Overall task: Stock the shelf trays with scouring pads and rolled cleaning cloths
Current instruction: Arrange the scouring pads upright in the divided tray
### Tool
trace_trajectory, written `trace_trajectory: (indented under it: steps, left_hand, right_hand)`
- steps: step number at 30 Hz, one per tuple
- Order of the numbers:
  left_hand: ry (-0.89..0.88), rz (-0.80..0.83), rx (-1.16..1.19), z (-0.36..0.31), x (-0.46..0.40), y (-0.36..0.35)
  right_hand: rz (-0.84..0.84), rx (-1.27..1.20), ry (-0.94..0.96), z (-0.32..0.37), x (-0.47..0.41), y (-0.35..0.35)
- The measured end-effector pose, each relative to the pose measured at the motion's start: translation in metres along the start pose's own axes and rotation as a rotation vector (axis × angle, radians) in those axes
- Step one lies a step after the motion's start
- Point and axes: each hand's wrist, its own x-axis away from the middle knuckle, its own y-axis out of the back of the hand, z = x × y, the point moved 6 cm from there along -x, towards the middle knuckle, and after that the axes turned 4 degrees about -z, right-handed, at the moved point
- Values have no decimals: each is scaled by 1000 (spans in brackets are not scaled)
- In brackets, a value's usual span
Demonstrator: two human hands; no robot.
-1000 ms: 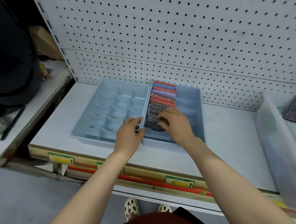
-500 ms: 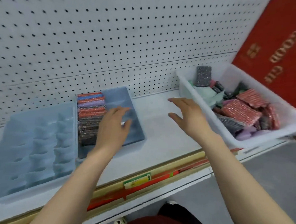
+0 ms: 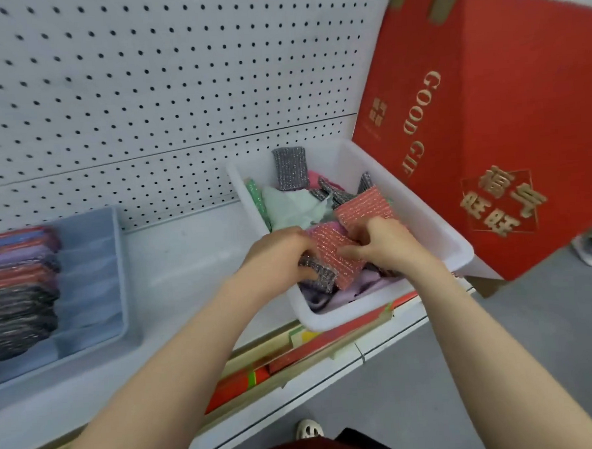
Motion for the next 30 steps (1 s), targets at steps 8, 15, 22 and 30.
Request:
trace_trajectory:
  steps: [8,15,22,30]
  left_hand:
    - [92,-42,228,1,-2,31]
    - [349,-187,545,5,-42,44]
    - [382,225,179,-14,-70,-28]
    - [414,223,241,-11,-57,-36]
  right_hand:
    - [43,-562,7,-20,-31,52]
    - [44,-108,-125,-56,-60,41]
    - [-73,-243,-106,-52,-55,31]
    - [-380,-612,-173,-56,-50,57]
